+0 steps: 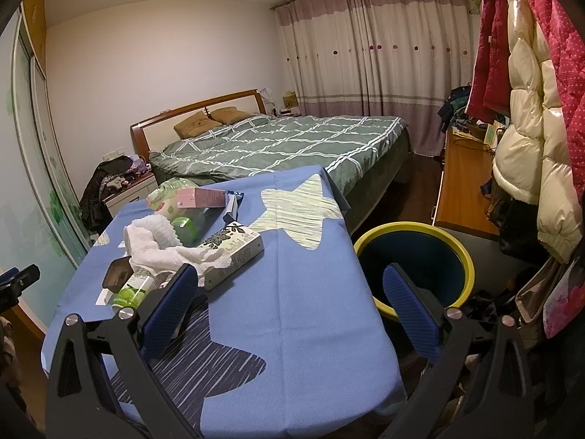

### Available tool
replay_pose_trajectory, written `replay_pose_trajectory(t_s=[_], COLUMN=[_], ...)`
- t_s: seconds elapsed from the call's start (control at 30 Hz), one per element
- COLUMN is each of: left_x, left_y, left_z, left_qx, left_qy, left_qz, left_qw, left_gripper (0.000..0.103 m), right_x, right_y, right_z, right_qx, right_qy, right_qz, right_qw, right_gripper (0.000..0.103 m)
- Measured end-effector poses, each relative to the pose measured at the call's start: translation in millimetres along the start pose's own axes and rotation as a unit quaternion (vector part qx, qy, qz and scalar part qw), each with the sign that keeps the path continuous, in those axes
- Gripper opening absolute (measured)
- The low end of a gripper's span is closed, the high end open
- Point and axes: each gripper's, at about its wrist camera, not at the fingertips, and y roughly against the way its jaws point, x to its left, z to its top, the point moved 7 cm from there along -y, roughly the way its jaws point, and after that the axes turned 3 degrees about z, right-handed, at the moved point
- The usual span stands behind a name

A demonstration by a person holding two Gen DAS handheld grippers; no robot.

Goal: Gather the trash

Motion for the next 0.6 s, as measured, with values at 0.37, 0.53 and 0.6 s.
replay_pose_trajectory(t_s=[0.37,0.53,0.6], left_x=[12.0,20.6,26.9], left_y=[-11.7,-23.9,-27.3], left_z=[0.1,0.9,1.5], left_qx=[0.003,0.007,0.007], left_qy=[0.006,0.010,0.014], left_qz=[0.005,0.007,0.009], left_qw=[1.0000,0.9999,0.9998], left_gripper=[0.099,0.099,0.099], right_x=[30.0,76.1,98.2], right_y=[-44.6,-75.2,-88.4], right_z=[-3.4,-3.5,-3.6], right_qx=[0.024,0.045,0.055], right_qy=[0.013,0.051,0.067], right_qz=[0.033,0.079,0.101], right_qw=[0.999,0.995,0.991], right_gripper=[0.097,0.096,0.091])
